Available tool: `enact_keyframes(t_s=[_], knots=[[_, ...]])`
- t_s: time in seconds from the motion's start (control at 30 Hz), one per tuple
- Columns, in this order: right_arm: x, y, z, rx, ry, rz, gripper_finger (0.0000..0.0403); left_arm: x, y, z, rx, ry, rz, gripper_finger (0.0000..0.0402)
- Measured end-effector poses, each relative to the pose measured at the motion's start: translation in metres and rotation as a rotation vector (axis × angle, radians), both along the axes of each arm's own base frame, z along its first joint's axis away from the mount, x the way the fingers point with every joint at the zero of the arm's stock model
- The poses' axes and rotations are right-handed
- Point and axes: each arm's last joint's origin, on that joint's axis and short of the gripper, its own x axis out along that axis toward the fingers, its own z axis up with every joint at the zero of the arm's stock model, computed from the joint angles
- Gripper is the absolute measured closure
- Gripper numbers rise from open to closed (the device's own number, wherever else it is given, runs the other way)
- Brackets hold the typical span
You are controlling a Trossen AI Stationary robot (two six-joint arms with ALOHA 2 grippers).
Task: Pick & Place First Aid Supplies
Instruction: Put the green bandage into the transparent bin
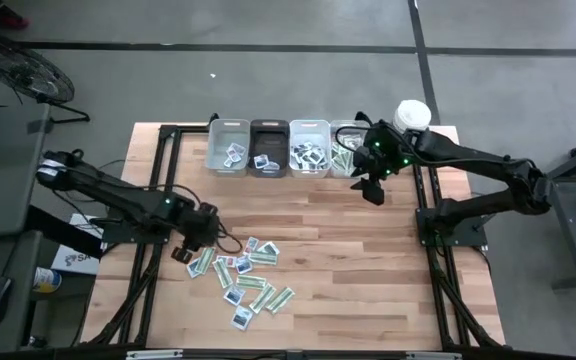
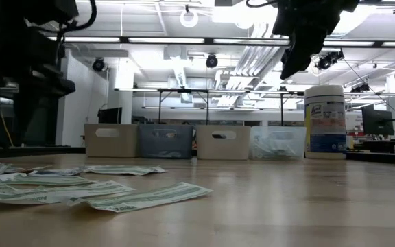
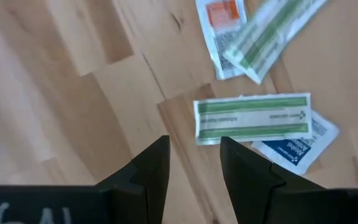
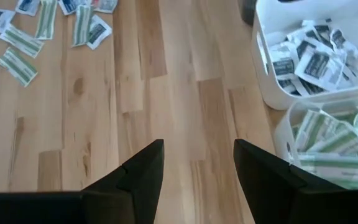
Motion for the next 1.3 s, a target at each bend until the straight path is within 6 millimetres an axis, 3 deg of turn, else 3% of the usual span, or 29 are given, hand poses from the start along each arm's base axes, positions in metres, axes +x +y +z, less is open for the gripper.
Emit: enact_keyframes(t_s=[0.4, 0.93, 1.07, 1.3], knots=[[0.004, 0.006, 0.001, -0.006, -0.014, 0.029, 0.0215, 0.023, -0.008, -0.03, 0.026, 0.099, -0.082, 0.0264], [0.005, 0.005, 0.001, -0.013, -0.023, 0.022, 0.0215, 0.03, -0.01, -0.062, 0.059, 0.24, -0.134, 0.0266], [0.005, 0.005, 0.001, -0.012, -0.023, 0.019, 0.0215, 0.029, -0.01, -0.064, 0.059, 0.243, -0.13, 0.0291], [0.005, 0.005, 0.001, -0.008, -0.023, 0.012, 0.0215, 0.028, -0.009, -0.064, 0.059, 0.241, -0.126, 0.0369]])
